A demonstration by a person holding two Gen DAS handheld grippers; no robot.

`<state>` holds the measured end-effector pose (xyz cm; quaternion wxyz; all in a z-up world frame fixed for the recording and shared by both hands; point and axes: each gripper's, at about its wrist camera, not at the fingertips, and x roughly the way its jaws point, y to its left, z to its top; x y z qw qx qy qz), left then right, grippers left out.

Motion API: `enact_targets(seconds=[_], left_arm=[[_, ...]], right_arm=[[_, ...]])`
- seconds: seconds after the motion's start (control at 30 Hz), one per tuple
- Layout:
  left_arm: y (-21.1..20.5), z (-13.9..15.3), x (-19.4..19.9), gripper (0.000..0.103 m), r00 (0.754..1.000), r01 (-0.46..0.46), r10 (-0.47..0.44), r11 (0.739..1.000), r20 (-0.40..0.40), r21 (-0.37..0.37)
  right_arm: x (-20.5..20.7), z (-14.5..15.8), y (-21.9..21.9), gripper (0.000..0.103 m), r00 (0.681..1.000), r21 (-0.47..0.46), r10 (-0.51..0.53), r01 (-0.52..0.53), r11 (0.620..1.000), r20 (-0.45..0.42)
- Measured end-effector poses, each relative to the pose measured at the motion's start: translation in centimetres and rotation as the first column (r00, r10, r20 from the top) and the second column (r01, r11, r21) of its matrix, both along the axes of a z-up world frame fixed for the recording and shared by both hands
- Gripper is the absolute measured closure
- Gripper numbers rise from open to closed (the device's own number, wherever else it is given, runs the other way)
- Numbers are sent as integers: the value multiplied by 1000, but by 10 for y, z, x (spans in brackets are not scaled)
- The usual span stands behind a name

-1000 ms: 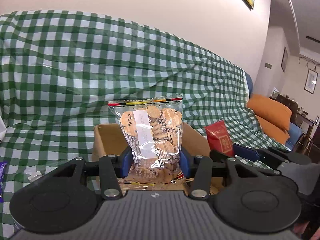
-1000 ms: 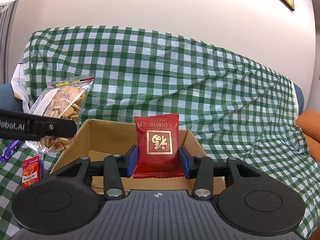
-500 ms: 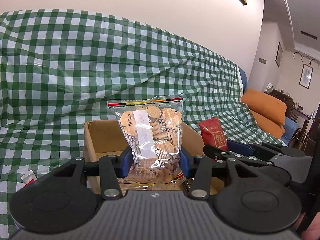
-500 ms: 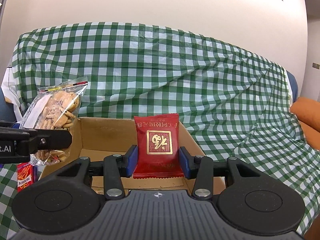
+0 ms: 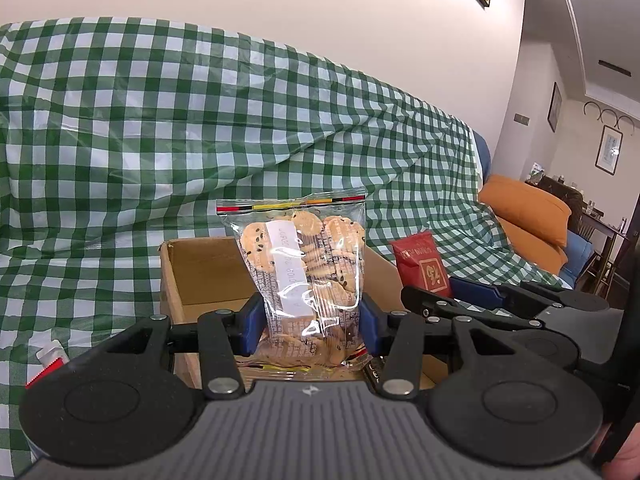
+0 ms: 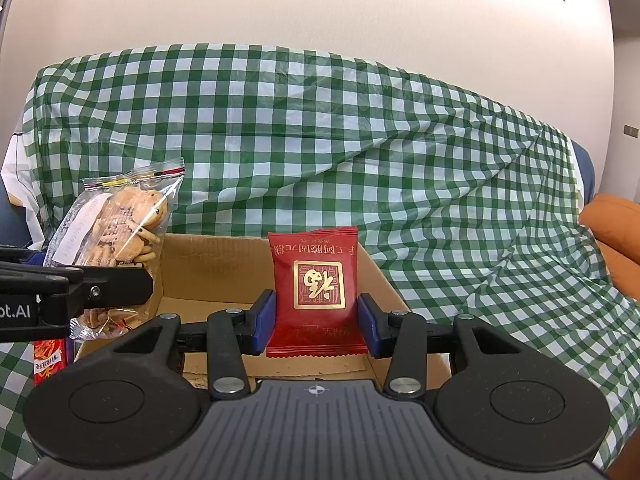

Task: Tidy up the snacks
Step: 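Lift the cookie bag and red packet and carry both above the box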

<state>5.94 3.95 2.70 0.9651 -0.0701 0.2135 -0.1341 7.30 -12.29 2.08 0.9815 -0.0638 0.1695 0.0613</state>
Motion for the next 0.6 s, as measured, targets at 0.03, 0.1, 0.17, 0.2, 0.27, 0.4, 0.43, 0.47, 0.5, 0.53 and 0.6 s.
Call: enact_targets(seconds=[0.03, 0.1, 0.17, 0.2, 0.27, 0.4, 0.43, 0.47, 0.5, 0.53, 0.6], left_arm=[[-1, 0, 0, 50, 1000, 1, -1, 1000, 0, 0], [-2, -1, 1, 50, 1000, 3, -3, 1000, -1, 1], [-2, -1, 1, 50, 1000, 5, -5, 1000, -1, 1], [-2, -1, 1, 50, 1000, 5, -5, 1000, -1, 2], [-3, -1, 1, 50, 1000, 6, -6, 1000, -1, 1], [-3, -1, 1, 50, 1000, 7, -7, 1000, -1, 1], [-3, -1, 1, 50, 1000, 6, -6, 1000, -1, 1], [-3, -1, 1, 50, 1000, 6, -6, 1000, 0, 2], [-4, -1, 1, 50, 1000, 6, -6, 1000, 0, 1], [-4, -1, 1, 50, 1000, 6, -6, 1000, -1, 1], [-4, -1, 1, 50, 1000, 6, -6, 1000, 0, 2]], right_arm=[[0, 0, 0, 57, 1000, 0, 0, 0, 1000, 0], [0, 0, 0, 57, 1000, 0, -1, 1, 1000, 1], [0, 0, -1, 57, 1000, 1, 0, 0, 1000, -1], [0, 0, -1, 57, 1000, 1, 0, 0, 1000, -2], [-1, 0, -1, 57, 1000, 0, 1, -1, 1000, 0], [-1, 0, 0, 57, 1000, 0, 1, -1, 1000, 0], [-1, 1, 0, 57, 1000, 0, 1, -1, 1000, 1], [-1, 0, 0, 57, 1000, 0, 2, -2, 1000, 1], [-1, 0, 0, 57, 1000, -1, 1, -1, 1000, 2], [-2, 0, 0, 57, 1000, -1, 1, -1, 1000, 2], [-2, 1, -1, 57, 1000, 0, 2, -2, 1000, -1]])
